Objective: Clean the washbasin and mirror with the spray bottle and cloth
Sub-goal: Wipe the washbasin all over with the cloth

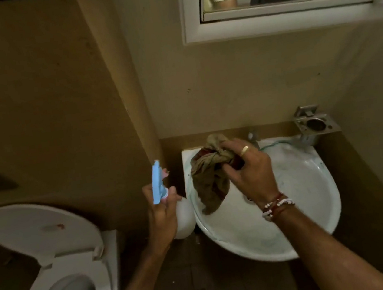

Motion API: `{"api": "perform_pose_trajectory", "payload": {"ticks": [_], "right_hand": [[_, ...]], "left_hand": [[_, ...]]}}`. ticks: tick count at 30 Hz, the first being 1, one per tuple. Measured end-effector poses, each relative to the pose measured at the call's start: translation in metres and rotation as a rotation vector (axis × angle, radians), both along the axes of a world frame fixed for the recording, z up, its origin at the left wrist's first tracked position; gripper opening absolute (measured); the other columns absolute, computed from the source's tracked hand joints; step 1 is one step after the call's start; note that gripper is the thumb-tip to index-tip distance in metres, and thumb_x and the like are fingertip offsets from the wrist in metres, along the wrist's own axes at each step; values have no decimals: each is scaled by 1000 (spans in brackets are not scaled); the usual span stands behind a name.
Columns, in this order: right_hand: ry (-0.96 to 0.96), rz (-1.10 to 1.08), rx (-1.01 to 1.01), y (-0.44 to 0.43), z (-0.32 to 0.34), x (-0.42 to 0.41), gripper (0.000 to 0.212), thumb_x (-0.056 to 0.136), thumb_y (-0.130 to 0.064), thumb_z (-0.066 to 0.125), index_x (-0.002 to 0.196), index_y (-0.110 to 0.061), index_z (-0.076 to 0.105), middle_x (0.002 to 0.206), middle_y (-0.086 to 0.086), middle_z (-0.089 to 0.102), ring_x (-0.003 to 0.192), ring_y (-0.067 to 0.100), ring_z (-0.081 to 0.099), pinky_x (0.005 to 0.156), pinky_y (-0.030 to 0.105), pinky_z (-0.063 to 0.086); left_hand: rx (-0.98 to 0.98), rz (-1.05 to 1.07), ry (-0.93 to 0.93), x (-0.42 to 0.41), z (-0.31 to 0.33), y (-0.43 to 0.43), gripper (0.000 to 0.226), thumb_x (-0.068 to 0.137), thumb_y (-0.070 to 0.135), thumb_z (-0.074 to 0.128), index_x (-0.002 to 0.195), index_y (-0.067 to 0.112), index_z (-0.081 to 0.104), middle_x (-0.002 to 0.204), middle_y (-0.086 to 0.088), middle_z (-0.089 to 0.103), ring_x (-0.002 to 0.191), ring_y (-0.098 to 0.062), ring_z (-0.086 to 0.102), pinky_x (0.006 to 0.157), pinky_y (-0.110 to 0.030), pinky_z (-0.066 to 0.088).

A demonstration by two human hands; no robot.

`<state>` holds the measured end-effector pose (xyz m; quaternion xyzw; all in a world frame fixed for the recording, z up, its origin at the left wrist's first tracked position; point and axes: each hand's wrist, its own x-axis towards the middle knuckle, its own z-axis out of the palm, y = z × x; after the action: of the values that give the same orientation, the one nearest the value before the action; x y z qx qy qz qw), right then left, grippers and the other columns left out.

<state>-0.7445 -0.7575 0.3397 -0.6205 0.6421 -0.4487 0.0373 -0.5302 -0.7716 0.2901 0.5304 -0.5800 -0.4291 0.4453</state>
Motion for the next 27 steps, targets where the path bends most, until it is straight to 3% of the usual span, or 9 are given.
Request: {"api": "perform_pose_trajectory", "payload": {"ticks": [3,6,9,12,16,20,22,24,27], "right_hand": [[-25,-87,-13,-16,-5,-14,47,73,-8,78,119,-16,68,117,6,70,103,22,67,91,41,55],[-32,-151,-5,-31,-12,-25,48,74,-12,74,121,-18,68,114,4,71,99,21,68,88,40,56],[-58,-171,12,-50,-23,-34,49,75,-17,69,123,-22,67,112,3,71,99,21,67,88,40,55],[-73,-178,52,-71,-45,-44,49,75,-20,67,124,-24,66,107,3,72,96,26,66,89,43,54],[-42,-173,165,-97,-92,-53,51,78,-17,68,129,-19,64,109,11,67,96,26,62,90,24,42],[2,-157,319,-114,-141,-54,50,82,-4,61,131,-13,61,131,20,56,111,40,57,97,40,46],[37,-139,374,-113,-162,-57,50,82,-2,58,132,-10,60,139,22,51,119,43,54,101,45,46],[3,-126,407,-108,-171,-59,54,85,-12,61,139,-13,53,147,20,43,128,40,48,105,43,44],[144,-70,438,-101,-180,-58,83,77,-53,72,148,-26,38,154,14,30,139,33,35,109,42,37]], "left_hand": [[-13,-61,-13,-10,-6,-24,32,91,38,51,112,16,42,97,-9,60,78,-9,62,69,-9,46],[-64,-56,10,-18,-12,-38,35,95,14,53,113,37,34,108,13,55,83,-19,62,72,-32,54],[-61,-101,23,-21,-16,-47,46,93,15,53,132,28,32,120,8,53,100,-17,59,80,-41,55],[-3,-138,-11,-24,-24,-55,52,91,30,52,140,28,34,122,4,51,108,-14,55,86,-29,53],[36,-89,-43,-24,-36,-60,58,85,40,53,136,14,44,125,-8,55,112,-18,56,89,-18,49],[73,-25,-28,-24,-50,-66,44,84,41,56,125,27,50,114,-9,58,102,-29,60,89,-50,53],[56,-10,-25,-24,-50,-67,34,85,39,56,119,45,49,112,-7,58,102,-28,60,88,-53,53],[47,-13,-20,-24,-50,-69,35,87,36,56,115,55,46,112,-7,58,102,-28,59,88,-51,53],[58,-37,-8,-19,-53,-74,37,87,37,55,117,57,44,114,-6,58,105,-28,58,90,-49,53]]}}
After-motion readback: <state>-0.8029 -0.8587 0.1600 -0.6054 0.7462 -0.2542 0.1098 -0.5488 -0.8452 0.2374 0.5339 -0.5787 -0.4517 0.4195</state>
